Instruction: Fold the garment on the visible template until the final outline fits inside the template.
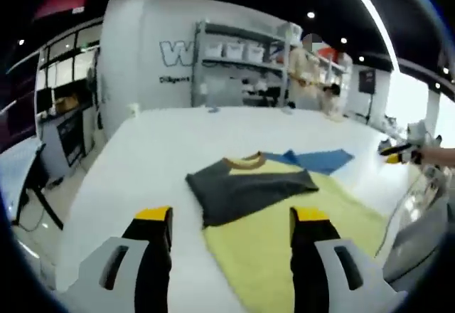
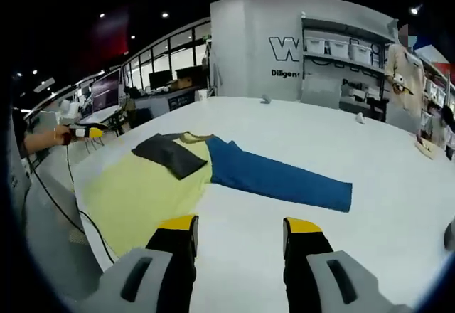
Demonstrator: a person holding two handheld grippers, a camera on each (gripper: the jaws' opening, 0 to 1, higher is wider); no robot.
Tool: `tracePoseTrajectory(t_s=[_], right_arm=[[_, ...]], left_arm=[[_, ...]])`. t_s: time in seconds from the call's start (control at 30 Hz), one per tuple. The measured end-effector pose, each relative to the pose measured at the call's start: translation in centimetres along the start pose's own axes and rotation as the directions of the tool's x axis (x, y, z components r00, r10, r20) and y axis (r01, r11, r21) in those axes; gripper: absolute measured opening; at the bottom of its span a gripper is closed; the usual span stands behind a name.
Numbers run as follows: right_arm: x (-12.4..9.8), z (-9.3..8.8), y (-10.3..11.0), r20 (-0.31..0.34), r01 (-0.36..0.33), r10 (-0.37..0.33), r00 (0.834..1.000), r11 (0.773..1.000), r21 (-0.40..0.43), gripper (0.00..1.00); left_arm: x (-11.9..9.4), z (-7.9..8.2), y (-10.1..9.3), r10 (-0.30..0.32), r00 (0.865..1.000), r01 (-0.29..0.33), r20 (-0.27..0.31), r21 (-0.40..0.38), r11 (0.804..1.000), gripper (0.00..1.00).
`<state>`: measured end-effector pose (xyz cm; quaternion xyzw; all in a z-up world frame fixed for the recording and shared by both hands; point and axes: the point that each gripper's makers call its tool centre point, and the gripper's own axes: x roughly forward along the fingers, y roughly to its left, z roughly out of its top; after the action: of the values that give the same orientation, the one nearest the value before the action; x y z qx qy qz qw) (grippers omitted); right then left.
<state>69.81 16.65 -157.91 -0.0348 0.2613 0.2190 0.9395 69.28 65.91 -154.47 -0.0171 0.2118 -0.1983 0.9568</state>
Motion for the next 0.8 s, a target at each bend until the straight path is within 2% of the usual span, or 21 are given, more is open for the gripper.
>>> tracePoseTrajectory(t_s=[0.07, 0.2, 0.27, 0.33, 0.43, 0.53, 0.57, 0.67, 0.73, 0.8], right_arm=[[0.4, -0.4, -1.5, -0.036, 0.03, -0.03, 0.999, 1.0, -0.007, 0.43], [1.0, -0.2, -3.7, -0.064, 0.063, -0.064, 0.996, 0.998, -0.018, 0.43], [1.2, 0.1, -4.3, -0.065, 0.07, -0.072, 0.995, 0.997, -0.021, 0.42], [1.6, 0.2, -5.4, -0.071, 0.084, -0.086, 0.994, 0.996, -0.02, 0.42], [2.0, 0.3, -6.7, -0.078, 0.098, -0.098, 0.992, 0.995, 0.001, 0.41], [2.1, 0.3, -7.1, -0.082, 0.108, -0.106, 0.991, 0.994, 0.012, 0.41], [2.7, 0.4, -8.2, -0.083, 0.121, -0.118, 0.99, 0.992, 0.028, 0.41], [3.4, 0.2, -10.7, -0.098, 0.151, -0.146, 0.984, 0.987, 0.05, 0.4], [3.9, -0.2, -12.3, -0.1, 0.17, -0.161, 0.982, 0.981, 0.091, 0.39], [4.4, -0.6, -13.3, -0.106, 0.193, -0.179, 0.978, 0.972, 0.133, 0.38]], left_arm=[[-0.8, 0.2, -1.1, -0.003, 1.0, 0.003, -0.002, 0.016, 1.0, 0.7], [-2.2, 2.1, -3.7, -0.068, 0.991, 0.066, 0.117, 0.02, 0.998, 0.77], [-2.7, 2.5, -4.4, -0.112, 0.982, 0.103, 0.152, 0.064, 0.993, 0.76], [-3.2, 1.8, -4.5, -0.13, 0.985, 0.121, 0.117, 0.077, 0.99, 0.75], [-3.6, 1.0, -4.8, -0.146, 0.987, 0.137, 0.066, 0.126, 0.983, 0.79], [-3.8, 0.6, -4.9, -0.146, 0.988, 0.139, 0.044, 0.134, 0.981, 0.81], [-3.9, 0.2, -4.8, -0.148, 0.989, 0.143, 0.026, 0.153, 0.978, 0.81], [-4.1, -0.1, -4.6, -0.152, 0.988, 0.147, 0.023, 0.146, 0.978, 0.83], [-4.4, 0.9, -4.9, -0.167, 0.982, 0.158, 0.088, 0.105, 0.982, 0.85], [-4.4, 0.7, -4.9, -0.174, 0.982, 0.162, 0.078, 0.137, 0.977, 0.87]])
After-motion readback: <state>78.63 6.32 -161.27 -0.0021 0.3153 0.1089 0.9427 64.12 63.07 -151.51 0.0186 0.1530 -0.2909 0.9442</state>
